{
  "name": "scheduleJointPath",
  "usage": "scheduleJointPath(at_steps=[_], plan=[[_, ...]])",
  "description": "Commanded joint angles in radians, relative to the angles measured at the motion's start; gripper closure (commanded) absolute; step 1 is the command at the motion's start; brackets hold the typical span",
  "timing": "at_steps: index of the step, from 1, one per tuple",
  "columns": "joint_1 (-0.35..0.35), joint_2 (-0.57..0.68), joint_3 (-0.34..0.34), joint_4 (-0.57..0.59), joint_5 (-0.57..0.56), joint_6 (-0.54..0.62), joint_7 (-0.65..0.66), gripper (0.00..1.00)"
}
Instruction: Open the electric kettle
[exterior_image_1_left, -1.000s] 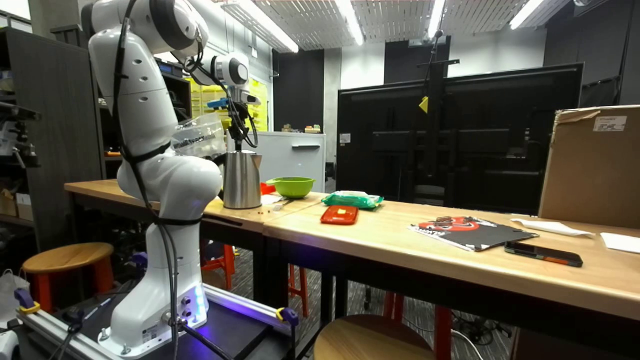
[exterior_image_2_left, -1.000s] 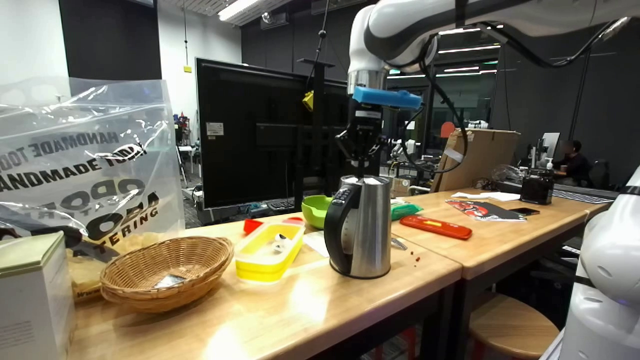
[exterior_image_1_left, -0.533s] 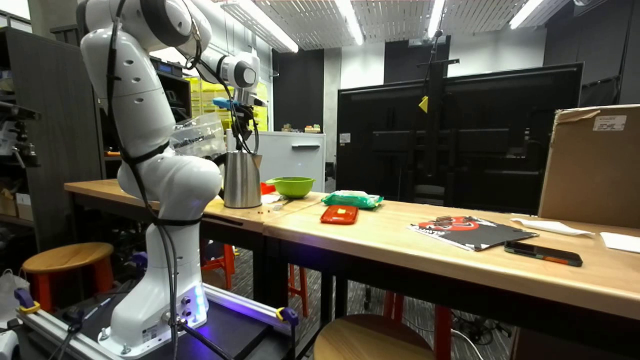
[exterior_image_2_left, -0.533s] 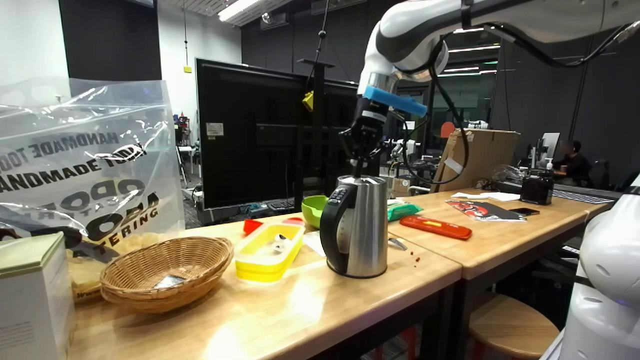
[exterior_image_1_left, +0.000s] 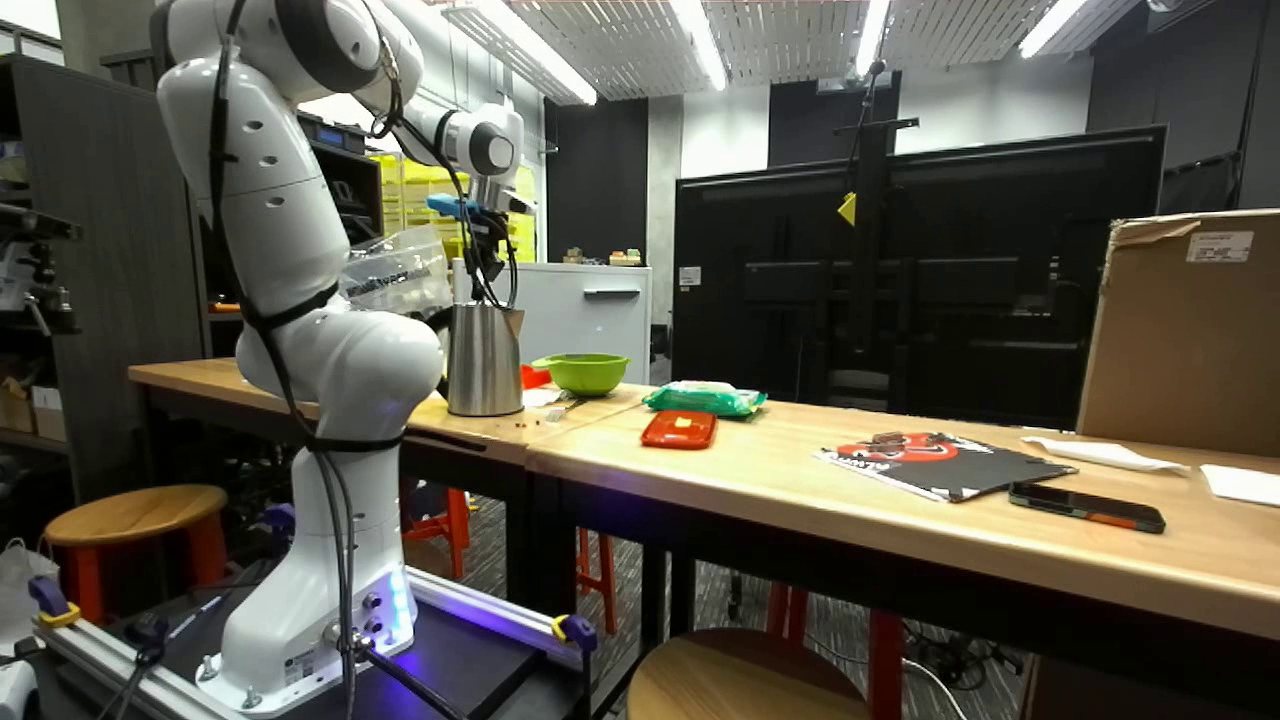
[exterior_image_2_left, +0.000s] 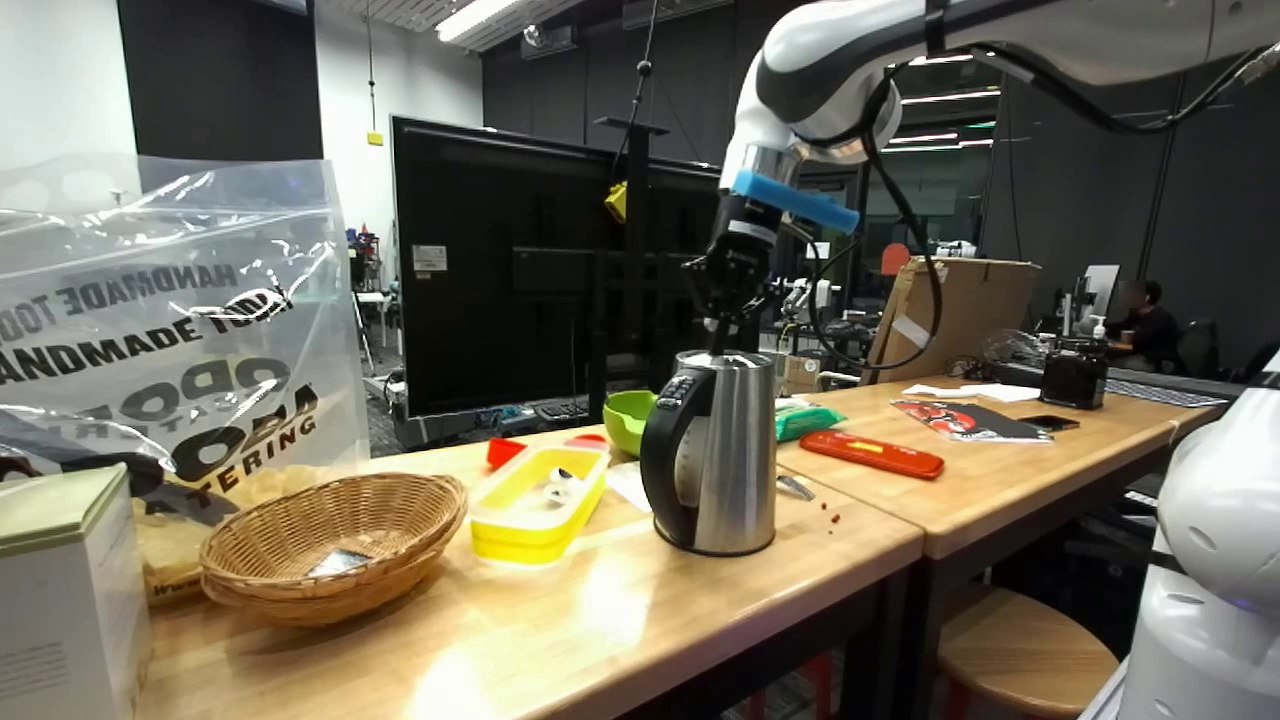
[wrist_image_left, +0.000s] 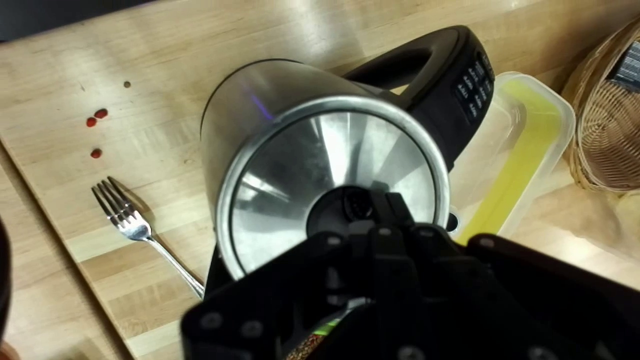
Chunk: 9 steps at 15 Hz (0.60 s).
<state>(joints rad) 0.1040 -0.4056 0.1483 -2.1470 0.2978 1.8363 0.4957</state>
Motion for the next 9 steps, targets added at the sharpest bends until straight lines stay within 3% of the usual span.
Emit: scheduleJointPath(at_steps=[1,9], plan=[[-0.013,0.017,0.004,-0.007,0.008,-0.048,-0.014,1.00],[-0.008,0.028,-0.013,-0.045,0.062,0.009,-0.070,1.00]])
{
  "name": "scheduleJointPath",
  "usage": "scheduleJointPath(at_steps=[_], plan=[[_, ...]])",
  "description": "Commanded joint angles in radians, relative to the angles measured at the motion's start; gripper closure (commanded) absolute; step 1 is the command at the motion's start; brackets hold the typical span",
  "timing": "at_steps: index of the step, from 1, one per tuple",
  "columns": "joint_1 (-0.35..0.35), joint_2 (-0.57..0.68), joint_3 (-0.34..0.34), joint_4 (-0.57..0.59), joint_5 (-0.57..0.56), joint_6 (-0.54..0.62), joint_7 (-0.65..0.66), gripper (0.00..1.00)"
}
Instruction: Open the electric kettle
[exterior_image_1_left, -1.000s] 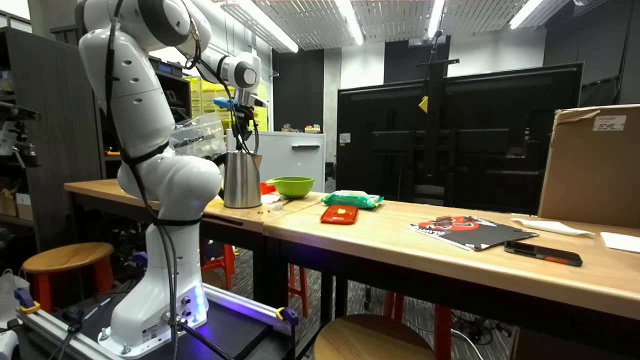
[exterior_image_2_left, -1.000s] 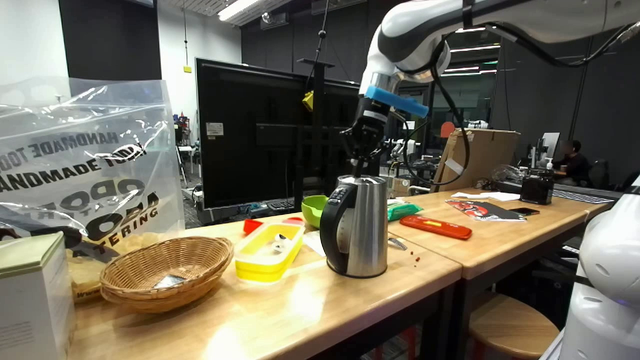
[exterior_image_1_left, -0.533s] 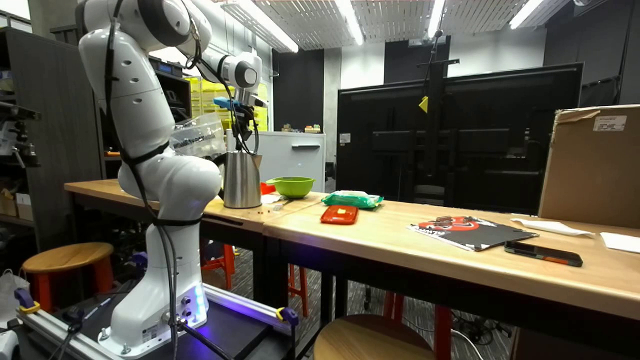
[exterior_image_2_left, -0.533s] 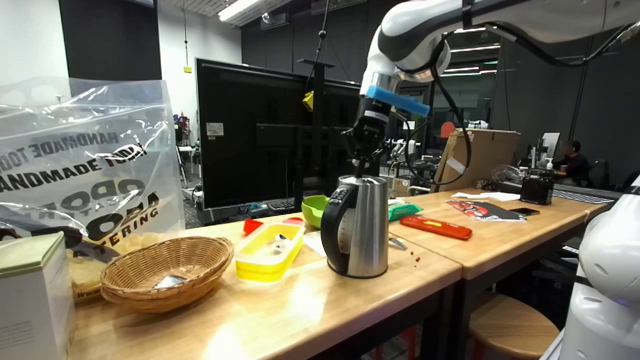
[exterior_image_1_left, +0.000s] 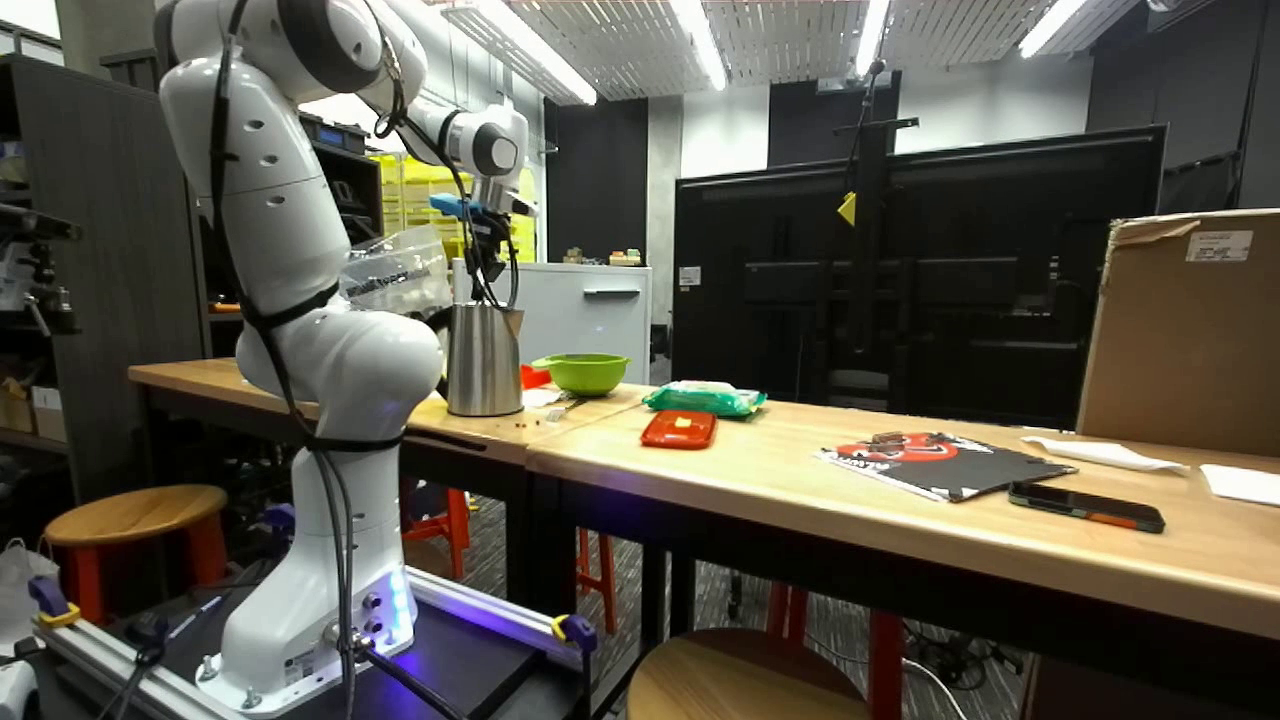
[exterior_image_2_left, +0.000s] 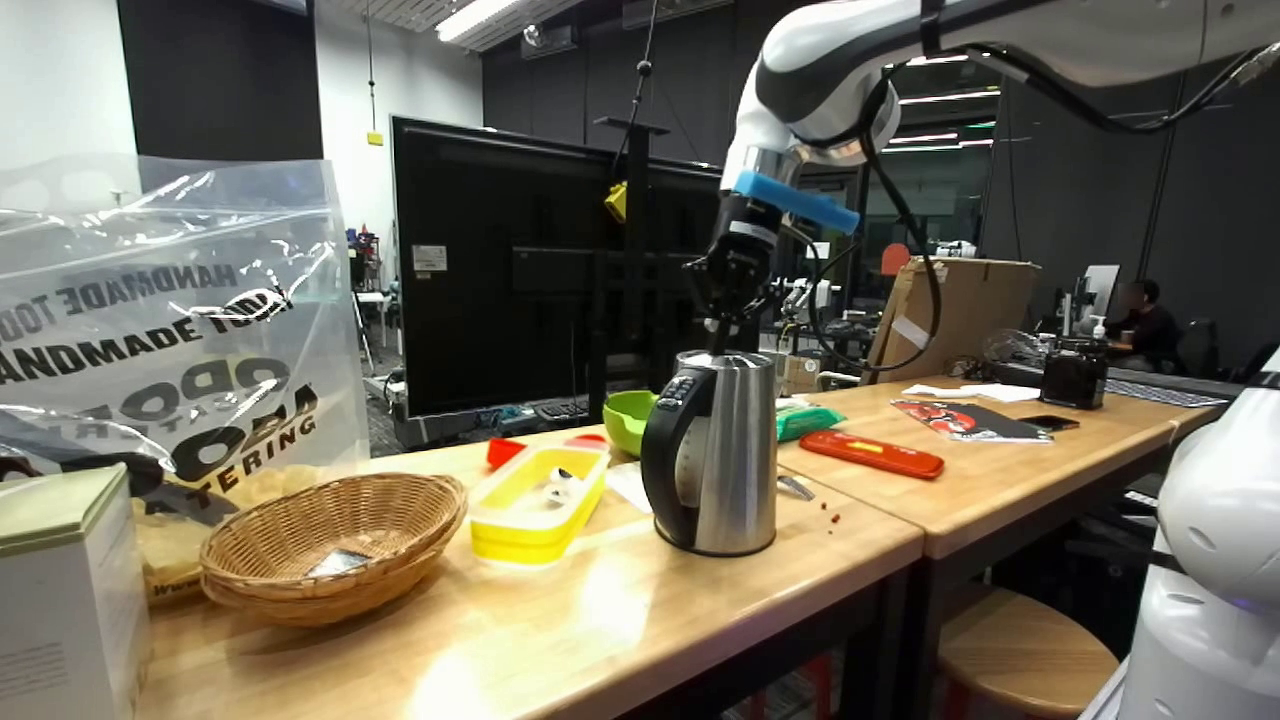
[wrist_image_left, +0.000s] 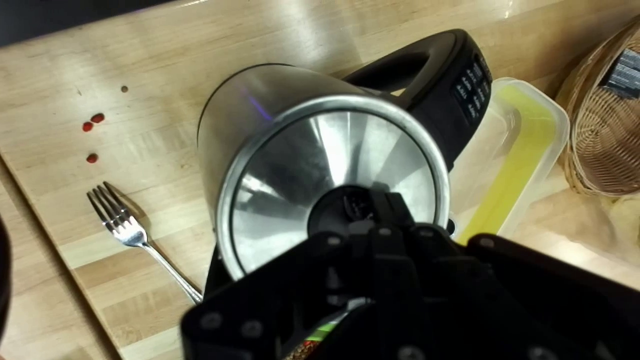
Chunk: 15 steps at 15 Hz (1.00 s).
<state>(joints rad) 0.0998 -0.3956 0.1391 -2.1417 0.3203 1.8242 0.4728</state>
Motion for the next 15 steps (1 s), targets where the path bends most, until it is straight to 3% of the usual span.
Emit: scheduleJointPath(at_steps=[1,9,15], plan=[[-0.004,0.021,-0.008,-0.059,0.056,0.032,-0.062,1.00],[-0.012,0.033,-0.040,-0.079,0.143,0.027,-0.133,1.00],[-0.020,0.044,-0.010,0.004,0.067,-0.042,-0.074,1.00]])
